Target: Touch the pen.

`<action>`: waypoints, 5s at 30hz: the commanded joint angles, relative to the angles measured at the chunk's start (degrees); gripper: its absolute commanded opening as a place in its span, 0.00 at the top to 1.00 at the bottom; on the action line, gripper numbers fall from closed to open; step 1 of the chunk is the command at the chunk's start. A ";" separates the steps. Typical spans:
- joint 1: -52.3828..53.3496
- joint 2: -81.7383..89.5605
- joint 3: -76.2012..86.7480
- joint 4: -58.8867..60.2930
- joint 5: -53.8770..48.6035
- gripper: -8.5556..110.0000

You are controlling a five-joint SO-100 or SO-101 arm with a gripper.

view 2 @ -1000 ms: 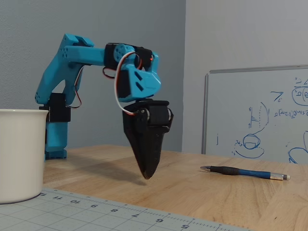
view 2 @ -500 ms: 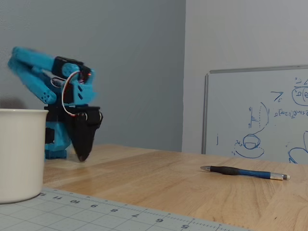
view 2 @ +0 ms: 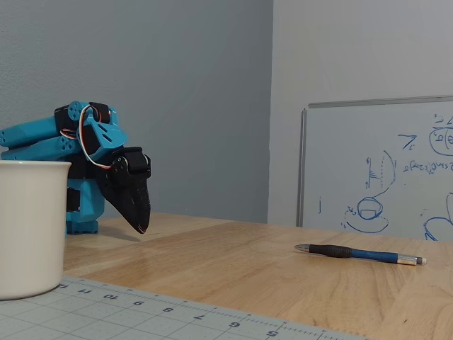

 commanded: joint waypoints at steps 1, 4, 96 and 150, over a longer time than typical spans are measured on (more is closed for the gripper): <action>-0.35 1.49 -0.97 -0.62 -0.26 0.92; -0.44 1.49 -3.87 -0.70 -0.26 0.92; -6.68 -130.78 -108.02 -32.78 -3.25 0.92; -10.20 -128.23 -108.98 -32.78 -2.72 0.92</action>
